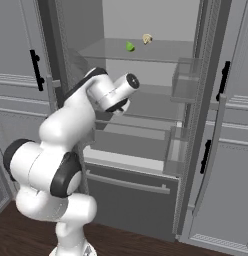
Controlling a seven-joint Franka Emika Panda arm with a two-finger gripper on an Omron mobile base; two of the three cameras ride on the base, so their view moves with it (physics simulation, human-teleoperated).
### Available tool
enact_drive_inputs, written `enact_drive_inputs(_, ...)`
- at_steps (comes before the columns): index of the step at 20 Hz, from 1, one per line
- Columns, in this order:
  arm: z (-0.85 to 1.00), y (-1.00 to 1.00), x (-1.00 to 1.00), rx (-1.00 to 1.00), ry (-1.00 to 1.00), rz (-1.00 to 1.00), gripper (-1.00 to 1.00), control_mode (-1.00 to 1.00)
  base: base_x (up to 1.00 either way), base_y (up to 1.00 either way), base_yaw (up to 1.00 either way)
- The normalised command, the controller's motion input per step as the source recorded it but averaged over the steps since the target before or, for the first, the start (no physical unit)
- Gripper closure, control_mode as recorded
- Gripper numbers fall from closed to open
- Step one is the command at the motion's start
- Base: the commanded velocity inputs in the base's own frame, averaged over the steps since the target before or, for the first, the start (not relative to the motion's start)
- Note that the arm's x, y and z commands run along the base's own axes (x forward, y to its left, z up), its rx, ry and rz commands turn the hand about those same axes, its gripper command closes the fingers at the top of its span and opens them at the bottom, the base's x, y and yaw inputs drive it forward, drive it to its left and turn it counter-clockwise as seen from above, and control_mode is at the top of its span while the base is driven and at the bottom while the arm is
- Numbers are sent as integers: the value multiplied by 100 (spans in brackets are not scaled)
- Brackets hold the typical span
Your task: Grab a lemon wedge from the fridge and one ice cube from the ice bowl, and put them in the glass of lemonade.
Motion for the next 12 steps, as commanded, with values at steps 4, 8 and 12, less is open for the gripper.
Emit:
enact_drive_inputs(4, -23, 54, 56, 5, 0, 0, -100, -100, 0, 0, 0)
enact_drive_inputs(8, -3, 59, 9, 11, 0, 0, -100, -100, 0, 0, 0)
enact_drive_inputs(12, -4, 77, -30, 16, 0, 2, -100, -100, 0, 0, 0)
